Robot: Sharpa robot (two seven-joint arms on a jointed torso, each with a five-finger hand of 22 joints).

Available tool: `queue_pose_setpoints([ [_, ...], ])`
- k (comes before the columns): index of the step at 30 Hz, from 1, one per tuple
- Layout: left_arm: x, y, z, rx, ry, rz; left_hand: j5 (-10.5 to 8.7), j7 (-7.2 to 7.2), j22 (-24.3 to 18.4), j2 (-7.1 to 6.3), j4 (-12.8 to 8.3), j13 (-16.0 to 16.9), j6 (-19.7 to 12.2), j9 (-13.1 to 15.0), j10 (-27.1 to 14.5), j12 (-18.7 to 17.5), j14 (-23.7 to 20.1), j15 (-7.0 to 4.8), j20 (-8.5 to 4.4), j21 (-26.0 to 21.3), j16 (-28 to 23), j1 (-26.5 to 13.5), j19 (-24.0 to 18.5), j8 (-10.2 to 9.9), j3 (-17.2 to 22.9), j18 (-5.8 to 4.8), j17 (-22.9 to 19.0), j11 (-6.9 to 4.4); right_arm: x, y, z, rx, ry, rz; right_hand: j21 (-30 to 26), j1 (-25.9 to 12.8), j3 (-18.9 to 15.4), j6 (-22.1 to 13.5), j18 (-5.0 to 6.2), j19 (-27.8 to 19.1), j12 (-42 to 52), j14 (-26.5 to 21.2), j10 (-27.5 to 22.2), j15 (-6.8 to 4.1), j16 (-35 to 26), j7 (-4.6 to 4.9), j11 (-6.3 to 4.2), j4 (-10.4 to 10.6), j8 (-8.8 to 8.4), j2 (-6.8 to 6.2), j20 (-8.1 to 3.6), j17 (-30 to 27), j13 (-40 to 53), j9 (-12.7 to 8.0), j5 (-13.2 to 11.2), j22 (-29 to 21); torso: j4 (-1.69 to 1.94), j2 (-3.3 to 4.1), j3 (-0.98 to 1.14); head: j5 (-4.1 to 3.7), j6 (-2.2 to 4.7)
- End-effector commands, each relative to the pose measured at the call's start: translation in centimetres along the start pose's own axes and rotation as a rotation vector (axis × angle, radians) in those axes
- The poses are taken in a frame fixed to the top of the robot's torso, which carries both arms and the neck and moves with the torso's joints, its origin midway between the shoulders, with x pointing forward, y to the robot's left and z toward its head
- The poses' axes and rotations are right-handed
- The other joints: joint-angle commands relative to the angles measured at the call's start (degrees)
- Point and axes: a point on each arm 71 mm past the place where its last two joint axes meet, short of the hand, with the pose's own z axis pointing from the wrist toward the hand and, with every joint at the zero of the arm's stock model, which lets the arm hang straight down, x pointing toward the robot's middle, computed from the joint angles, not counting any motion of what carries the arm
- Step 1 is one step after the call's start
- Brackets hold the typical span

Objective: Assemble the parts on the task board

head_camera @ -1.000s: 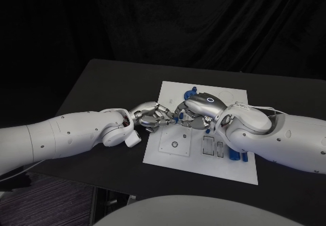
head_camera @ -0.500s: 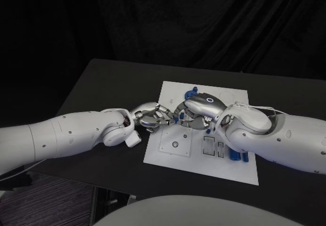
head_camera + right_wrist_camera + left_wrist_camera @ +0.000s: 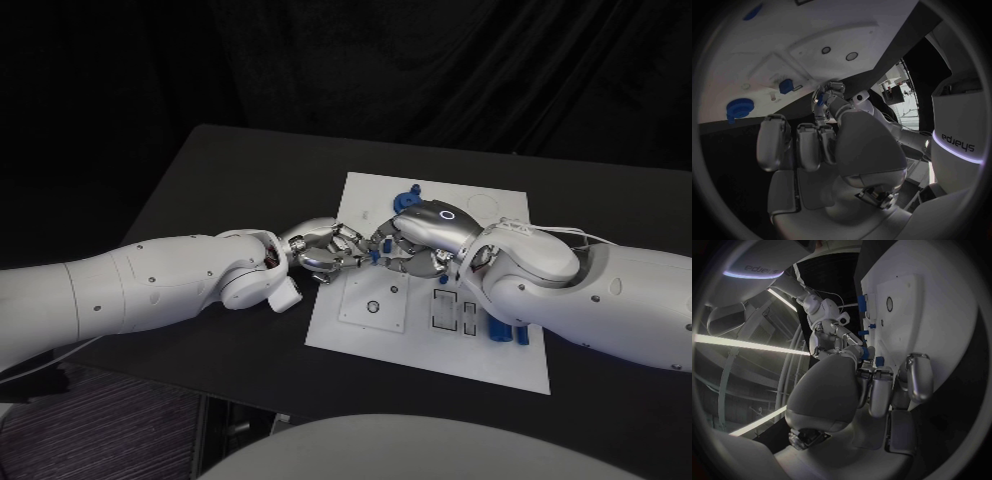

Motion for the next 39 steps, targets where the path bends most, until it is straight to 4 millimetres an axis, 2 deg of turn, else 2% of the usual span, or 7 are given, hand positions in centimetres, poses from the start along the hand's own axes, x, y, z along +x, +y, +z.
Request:
queue_pose_setpoints([
  [1,-0.1,-0.2,0.1,0.008,-0.02,-0.003,-0.29,-2.42,10.0,-0.06,0.0,12.4,3.1,0.0,7.8,-0.2,6.0,-0.3,-0.27,0.1,0.1,-0.6,-0.2,-0.2,0.5,0.38,15.1,-1.97,0.0,0.1,-0.4,-0.016,0.004,0.001,-0.4,-0.8,0.1,-1.5,0.35,-0.1,-0.4,2.8,-0.4,0.08,-0.3,-0.13,-0.25,0.6,-1.03,-0.78,0.3,3.5,7.3,-0.7,-0.6,10.5,-0.03,0.02,0.01,0.17,-0.01],
  [8,-0.7,0.0,-0.6,-0.012,-0.078,0.015,-0.56,-2.42,10.1,-0.19,0.1,12.4,3.5,0.0,7.8,-0.2,6.0,-0.27,-0.3,0.3,0.1,-1.0,0.0,-0.4,0.9,0.3,15.1,-1.87,-1.2,-0.9,-2.5,0.0,-0.078,0.0,-0.9,-1.5,-0.5,-6.4,0.45,-0.3,-1.0,2.6,-1.0,-0.14,-0.5,-0.46,-0.52,1.9,-4.05,-1.78,0.07,3.1,6.7,-3.3,-3.8,10.4,0.0,0.0,0.01,0.05,-0.01],
  [20,-2.9,-0.9,-1.3,-0.068,-0.127,0.082,-2.15,-2.46,10.1,-0.78,-0.6,12.4,4.2,-0.4,7.8,-0.2,6.0,-0.32,-0.38,0.5,0.1,-1.1,0.2,-1.7,2.4,0.27,15.1,-1.91,-4.5,-4.1,-5.7,0.095,-0.175,-0.052,0.2,-1.8,-0.8,-7.5,0.21,0.2,-0.6,2.9,-0.6,-0.25,0.1,-0.49,-0.6,2.7,-4.5,-1.72,-0.05,3.9,7.0,-4.2,-4.2,10.7,0.0,0.0,0.1,-3.08,-0.01],
  [25,-4.6,-2.5,-0.7,-0.148,-0.086,0.241,-6.57,-2.35,10.1,-0.85,-1.4,12.4,5.2,-1.1,7.8,-0.2,6.0,-0.28,-0.37,0.5,0.1,-1.6,0.2,-3.8,4.2,0.29,15.1,-1.82,-5.1,-5.3,-6.4,0.13,-0.191,-0.069,0.7,-2.2,-1.0,-7.0,0.09,0.4,-0.4,3.0,-0.3,-0.21,0.2,-0.39,-0.54,3.5,-4.16,-1.42,-0.05,4.2,7.3,-4.5,-4.3,10.9,-0.11,-0.36,0.64,-4.21,-0.01],
  [29,-5.7,-3.2,-0.5,-0.224,-0.069,0.357,-7.24,-2.42,10.2,-0.93,-1.5,12.4,5.7,-1.2,7.8,-0.2,6.0,-0.3,-0.37,0.9,0.1,-1.8,0.7,-4.2,4.5,0.17,15.1,-1.86,-5.2,-5.9,-6.4,0.145,-0.198,-0.078,1.1,-2.4,-1.2,-6.4,-0.01,0.6,-0.1,3.2,0.0,-0.21,0.5,-0.35,-0.52,4.0,-3.83,-1.3,-0.05,4.5,7.6,-4.6,-4.3,11.0,-0.32,-0.74,0.96,-4.59,-0.01],
  [32,-6.4,-3.8,-0.2,-0.28,-0.062,0.456,-7.67,-2.53,10.4,-1.09,-1.8,12.4,6.1,-1.2,7.8,-0.2,6.0,-0.4,-0.43,1.3,0.1,-1.9,1.1,-4.5,4.9,0.08,15.1,-1.96,-5.3,-6.3,-6.3,0.153,-0.201,-0.084,1.4,-2.3,-1.2,-6.1,-0.06,0.7,0.1,3.2,0.2,-0.21,0.6,-0.34,-0.52,4.2,-3.66,-1.24,-0.05,4.6,7.8,-4.7,-4.2,11.1,-1.08,-1.95,1.8,-4.28,-0.01],
  [39,-6.7,-4.9,0.6,-0.399,-0.03,0.561,-8.4,-2.57,10.3,-1.29,-2.3,12.3,6.4,-1.3,7.7,-0.3,6.0,-0.51,-0.52,1.1,0.1,-2.1,1.0,-5.2,6.0,0.15,15.1,-2.04,-5.2,-7.2,-6.0,0.171,-0.198,-0.097,1.4,-2.1,-1.1,-5.7,-0.06,0.8,0.2,3.3,0.3,-0.23,0.6,-0.33,-0.53,4.3,-3.44,-1.15,-0.06,4.6,7.9,-4.8,-3.8,11.1,-1.59,-2.95,2.38,-4.29,-0.01],
])
